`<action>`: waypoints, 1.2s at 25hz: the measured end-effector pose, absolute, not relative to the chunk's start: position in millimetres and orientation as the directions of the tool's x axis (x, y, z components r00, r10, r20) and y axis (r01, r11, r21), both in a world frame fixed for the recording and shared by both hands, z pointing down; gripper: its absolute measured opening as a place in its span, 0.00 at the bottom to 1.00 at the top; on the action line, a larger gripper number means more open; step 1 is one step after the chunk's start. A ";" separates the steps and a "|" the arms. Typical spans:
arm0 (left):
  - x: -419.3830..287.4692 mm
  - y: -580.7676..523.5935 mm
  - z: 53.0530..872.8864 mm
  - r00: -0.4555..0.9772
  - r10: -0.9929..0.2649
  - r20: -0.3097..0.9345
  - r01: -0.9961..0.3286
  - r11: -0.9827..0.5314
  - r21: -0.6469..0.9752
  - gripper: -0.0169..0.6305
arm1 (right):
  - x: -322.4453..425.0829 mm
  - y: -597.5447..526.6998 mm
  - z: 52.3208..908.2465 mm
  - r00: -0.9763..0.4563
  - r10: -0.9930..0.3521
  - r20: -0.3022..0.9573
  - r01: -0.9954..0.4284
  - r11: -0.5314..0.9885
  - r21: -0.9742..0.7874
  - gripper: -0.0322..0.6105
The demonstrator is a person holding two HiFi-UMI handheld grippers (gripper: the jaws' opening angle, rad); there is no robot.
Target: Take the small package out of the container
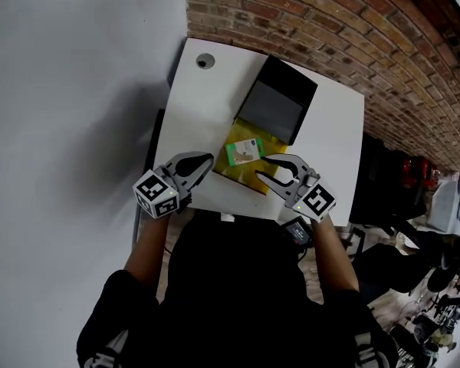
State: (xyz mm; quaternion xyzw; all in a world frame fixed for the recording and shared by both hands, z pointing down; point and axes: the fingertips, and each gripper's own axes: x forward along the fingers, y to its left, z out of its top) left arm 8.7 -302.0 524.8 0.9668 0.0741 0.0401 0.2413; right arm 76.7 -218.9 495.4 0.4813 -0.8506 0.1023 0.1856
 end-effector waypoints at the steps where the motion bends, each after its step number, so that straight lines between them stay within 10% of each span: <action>1: 9.2 -300.4 527.7 0.985 0.168 0.042 0.128 -0.869 0.477 0.05 | 76.3 -219.7 498.9 -0.473 -0.773 0.423 -0.851 0.526 0.010 0.26; 30: 3.1 -285.6 551.2 0.978 0.202 0.052 0.141 -0.827 0.545 0.05 | 66.4 -240.9 608.9 -0.507 -0.442 0.740 -0.638 0.769 0.022 0.50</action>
